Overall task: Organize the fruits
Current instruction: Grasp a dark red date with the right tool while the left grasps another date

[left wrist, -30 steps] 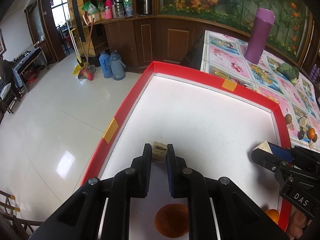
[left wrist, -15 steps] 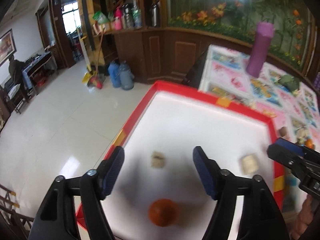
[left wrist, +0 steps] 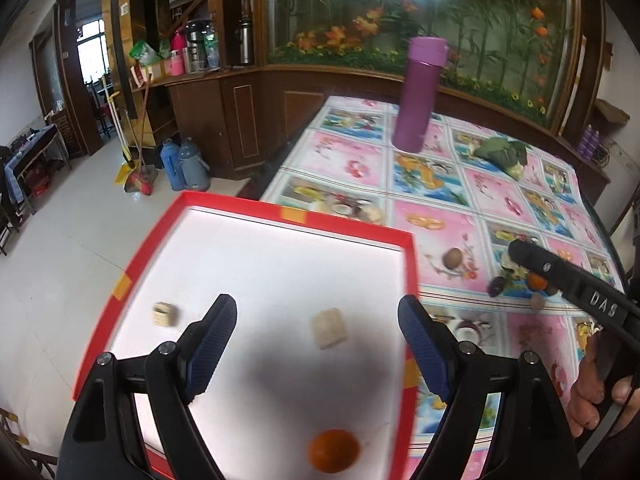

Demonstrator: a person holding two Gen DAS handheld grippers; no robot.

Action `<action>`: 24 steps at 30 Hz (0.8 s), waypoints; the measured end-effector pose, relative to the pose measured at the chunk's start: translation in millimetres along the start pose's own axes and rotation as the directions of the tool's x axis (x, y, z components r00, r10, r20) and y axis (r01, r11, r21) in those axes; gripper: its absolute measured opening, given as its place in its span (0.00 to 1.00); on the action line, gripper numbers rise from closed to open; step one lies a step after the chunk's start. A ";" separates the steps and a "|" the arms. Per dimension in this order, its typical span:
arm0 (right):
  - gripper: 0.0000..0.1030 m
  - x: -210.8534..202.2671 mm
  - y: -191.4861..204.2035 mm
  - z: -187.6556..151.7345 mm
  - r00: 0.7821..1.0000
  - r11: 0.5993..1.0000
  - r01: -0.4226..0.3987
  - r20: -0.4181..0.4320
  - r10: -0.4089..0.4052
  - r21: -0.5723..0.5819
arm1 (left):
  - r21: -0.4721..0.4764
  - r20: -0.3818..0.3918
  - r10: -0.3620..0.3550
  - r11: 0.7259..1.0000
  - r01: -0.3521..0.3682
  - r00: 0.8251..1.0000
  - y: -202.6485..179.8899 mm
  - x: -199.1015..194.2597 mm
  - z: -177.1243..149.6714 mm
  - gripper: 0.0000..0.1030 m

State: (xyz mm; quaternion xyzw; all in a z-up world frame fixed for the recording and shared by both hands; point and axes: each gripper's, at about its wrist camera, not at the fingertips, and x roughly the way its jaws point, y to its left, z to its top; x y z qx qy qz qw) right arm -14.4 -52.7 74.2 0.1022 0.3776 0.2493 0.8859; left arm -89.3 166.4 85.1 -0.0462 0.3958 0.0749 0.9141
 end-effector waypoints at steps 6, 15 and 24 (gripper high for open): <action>0.51 -22.8 -34.4 6.4 0.999 0.998 0.038 0.031 -0.039 0.039 | 0.048 0.024 -0.031 0.998 0.030 0.999 -33.5 -6.9 -3.4 0.80; 0.51 -63.1 -102.9 7.6 0.993 0.985 0.102 0.052 -0.110 0.141 | 0.206 -0.033 -0.084 0.975 0.089 0.996 -99.2 7.2 -7.8 0.80; 0.50 -112.1 -162.9 -44.0 0.984 0.974 0.180 -0.029 -0.178 0.139 | 0.339 -0.064 -0.094 0.934 0.110 0.994 -138.9 28.1 -10.9 0.80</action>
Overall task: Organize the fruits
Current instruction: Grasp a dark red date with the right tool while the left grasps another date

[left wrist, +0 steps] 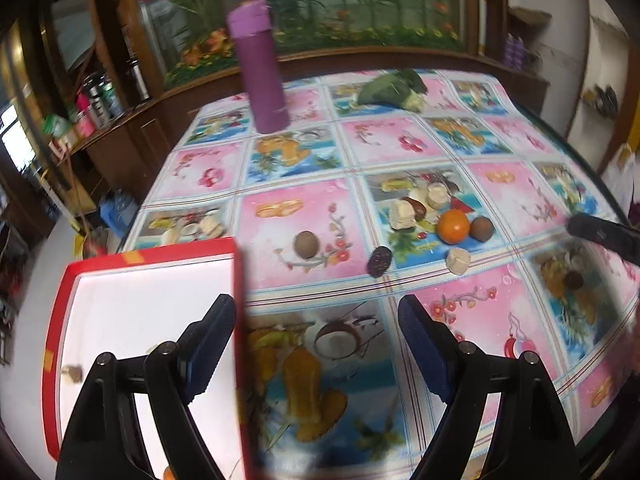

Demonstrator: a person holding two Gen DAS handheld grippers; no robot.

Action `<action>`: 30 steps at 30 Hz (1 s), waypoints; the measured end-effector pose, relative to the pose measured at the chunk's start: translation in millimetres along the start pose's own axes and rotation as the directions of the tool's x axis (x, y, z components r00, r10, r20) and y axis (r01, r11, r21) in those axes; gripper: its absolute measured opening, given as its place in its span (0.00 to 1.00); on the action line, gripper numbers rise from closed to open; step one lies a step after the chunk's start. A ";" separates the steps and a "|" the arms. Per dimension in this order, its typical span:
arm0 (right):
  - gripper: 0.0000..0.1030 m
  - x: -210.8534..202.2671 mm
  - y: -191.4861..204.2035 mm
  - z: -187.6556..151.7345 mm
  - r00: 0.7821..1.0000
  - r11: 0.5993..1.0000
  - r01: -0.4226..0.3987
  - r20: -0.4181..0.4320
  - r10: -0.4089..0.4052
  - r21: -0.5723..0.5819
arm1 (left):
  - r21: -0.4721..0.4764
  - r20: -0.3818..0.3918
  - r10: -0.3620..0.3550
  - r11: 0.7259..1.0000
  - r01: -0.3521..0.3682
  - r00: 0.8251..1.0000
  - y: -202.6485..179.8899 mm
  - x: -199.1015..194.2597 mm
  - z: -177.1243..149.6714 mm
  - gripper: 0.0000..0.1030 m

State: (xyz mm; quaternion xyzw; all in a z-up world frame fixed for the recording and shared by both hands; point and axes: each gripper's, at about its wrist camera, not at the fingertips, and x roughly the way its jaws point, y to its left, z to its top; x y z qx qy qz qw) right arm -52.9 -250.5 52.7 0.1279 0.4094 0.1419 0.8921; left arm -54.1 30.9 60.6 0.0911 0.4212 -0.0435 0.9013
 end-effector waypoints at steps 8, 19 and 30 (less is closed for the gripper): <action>0.50 -14.2 -15.6 -35.5 0.992 0.991 0.076 -0.091 -0.086 -0.107 | 0.008 -0.047 -0.046 0.999 0.046 0.998 -13.2 22.7 0.9 0.80; 0.27 15.8 4.4 -44.0 0.975 0.962 0.164 -0.112 -0.192 -0.219 | 0.005 -0.064 -0.042 0.999 0.043 0.997 -0.4 31.4 4.4 0.80; 0.27 24.9 7.1 -16.5 0.996 0.998 0.066 -0.056 -0.067 -0.025 | 0.055 -0.084 -0.086 0.994 0.090 0.993 -12.0 51.7 19.5 0.79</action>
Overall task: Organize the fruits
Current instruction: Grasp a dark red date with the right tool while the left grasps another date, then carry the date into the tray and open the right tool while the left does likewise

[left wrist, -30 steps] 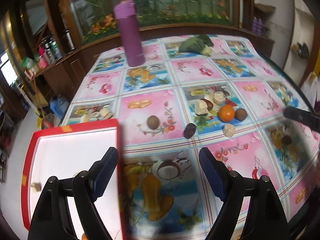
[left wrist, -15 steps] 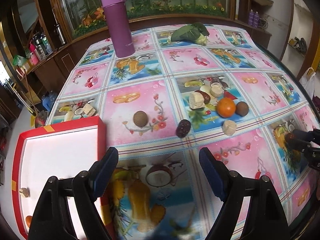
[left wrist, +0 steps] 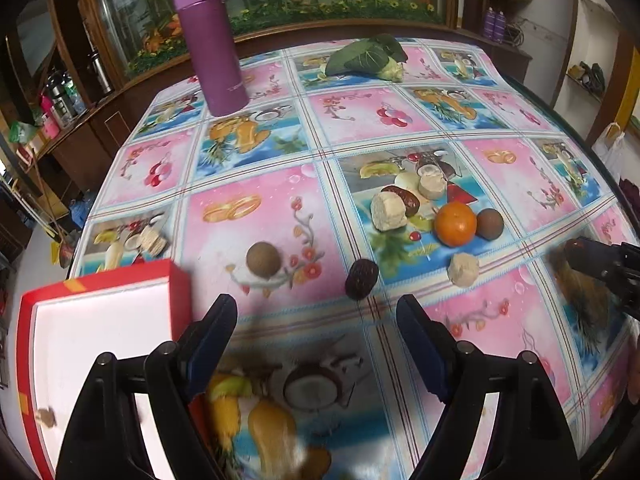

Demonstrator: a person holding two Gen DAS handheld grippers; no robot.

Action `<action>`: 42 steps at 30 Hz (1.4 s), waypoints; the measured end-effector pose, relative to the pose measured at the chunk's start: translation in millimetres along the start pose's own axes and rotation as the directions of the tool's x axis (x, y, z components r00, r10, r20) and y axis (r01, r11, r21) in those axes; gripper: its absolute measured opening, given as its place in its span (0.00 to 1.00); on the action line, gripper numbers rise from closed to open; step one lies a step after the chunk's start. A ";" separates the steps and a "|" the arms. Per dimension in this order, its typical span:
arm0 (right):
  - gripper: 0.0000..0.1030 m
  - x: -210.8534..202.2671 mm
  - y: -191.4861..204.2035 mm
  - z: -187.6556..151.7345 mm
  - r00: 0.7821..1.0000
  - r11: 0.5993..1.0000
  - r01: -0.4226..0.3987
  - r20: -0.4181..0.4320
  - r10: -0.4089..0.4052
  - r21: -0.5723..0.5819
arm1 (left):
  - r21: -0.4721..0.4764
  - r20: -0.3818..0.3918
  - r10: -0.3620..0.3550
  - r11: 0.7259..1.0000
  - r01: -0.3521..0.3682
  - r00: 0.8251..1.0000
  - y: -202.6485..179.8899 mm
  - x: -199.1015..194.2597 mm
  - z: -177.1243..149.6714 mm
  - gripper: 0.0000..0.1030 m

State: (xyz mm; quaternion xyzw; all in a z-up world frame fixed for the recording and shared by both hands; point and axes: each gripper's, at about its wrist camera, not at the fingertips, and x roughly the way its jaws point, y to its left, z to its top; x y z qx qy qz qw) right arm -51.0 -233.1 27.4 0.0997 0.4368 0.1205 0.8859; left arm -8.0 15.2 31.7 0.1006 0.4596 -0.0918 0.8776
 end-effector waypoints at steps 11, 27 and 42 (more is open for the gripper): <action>0.27 2.2 -9.9 -2.9 1.000 0.999 -0.010 0.012 0.009 0.049 | 0.009 -0.049 -0.061 0.998 0.062 0.997 -4.7 26.5 9.0 0.41; 0.27 1.6 -14.4 -2.5 0.998 0.997 0.053 0.035 -0.055 0.049 | -0.019 -0.012 -0.129 0.991 0.129 0.992 -8.7 27.1 7.1 0.16; 0.27 -4.5 -7.7 -0.2 0.995 0.998 0.023 0.096 -0.029 0.059 | -0.120 0.098 -0.128 0.983 0.139 0.987 18.8 -44.5 -24.1 0.16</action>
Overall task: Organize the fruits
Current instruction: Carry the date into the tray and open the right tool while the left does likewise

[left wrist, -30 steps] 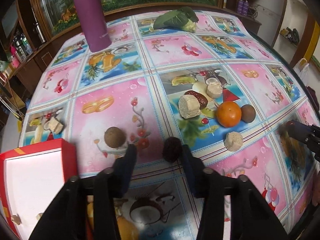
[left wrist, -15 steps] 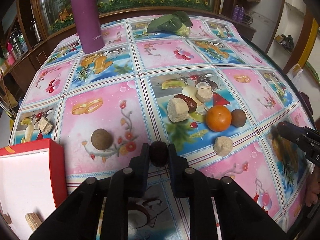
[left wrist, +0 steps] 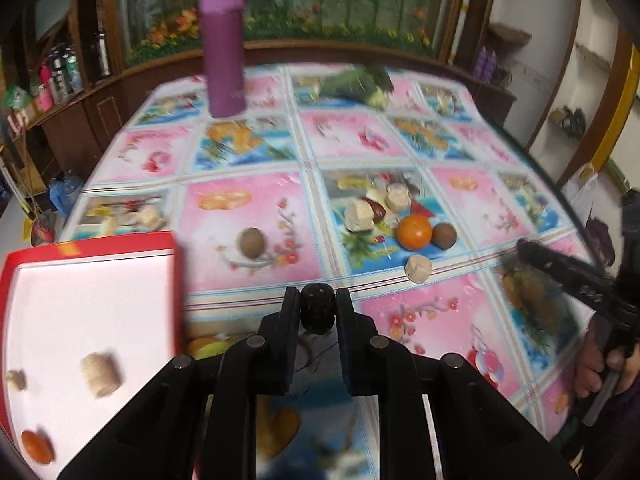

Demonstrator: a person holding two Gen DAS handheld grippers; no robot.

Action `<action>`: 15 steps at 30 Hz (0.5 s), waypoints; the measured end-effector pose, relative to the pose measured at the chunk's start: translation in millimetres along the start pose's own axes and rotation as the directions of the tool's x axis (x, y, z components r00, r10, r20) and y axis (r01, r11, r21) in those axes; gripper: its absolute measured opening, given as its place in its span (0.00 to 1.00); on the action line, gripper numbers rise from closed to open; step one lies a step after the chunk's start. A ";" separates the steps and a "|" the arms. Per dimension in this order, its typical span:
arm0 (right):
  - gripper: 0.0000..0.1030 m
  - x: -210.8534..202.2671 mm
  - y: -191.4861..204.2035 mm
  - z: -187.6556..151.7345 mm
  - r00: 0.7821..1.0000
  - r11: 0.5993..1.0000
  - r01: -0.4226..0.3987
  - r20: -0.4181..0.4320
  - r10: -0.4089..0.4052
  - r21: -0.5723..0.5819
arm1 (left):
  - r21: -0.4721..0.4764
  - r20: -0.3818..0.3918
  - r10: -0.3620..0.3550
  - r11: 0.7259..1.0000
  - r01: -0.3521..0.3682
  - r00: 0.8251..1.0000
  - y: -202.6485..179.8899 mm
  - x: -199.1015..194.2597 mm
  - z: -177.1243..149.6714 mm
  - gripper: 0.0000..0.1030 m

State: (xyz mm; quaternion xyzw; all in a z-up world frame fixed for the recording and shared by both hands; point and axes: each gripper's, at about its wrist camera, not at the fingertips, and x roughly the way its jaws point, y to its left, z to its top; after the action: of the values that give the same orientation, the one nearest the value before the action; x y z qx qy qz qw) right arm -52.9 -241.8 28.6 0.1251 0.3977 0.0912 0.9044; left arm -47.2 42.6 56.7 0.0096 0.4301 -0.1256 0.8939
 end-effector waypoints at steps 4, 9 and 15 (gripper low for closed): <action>0.27 5.9 29.5 -3.6 0.997 0.997 -0.072 -0.004 0.072 -0.007 | -0.059 0.061 0.017 0.998 -0.013 0.998 25.3 -32.7 -6.9 0.16; 0.27 17.4 85.0 -7.7 0.982 0.980 -0.191 -0.021 0.190 -0.055 | -0.128 0.109 0.078 0.990 -0.064 0.991 61.1 -63.8 -18.2 0.16; 0.27 40.6 164.9 -0.8 0.946 0.943 -0.323 -0.053 0.320 -0.075 | -0.231 0.129 0.192 0.960 -0.159 0.973 118.5 -90.4 -26.1 0.16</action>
State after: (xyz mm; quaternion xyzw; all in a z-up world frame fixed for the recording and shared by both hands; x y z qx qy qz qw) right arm -37.2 -74.0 49.0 0.1492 0.3859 0.2563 0.8736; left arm -93.7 180.1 99.2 -0.0602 0.3702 0.0023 0.9270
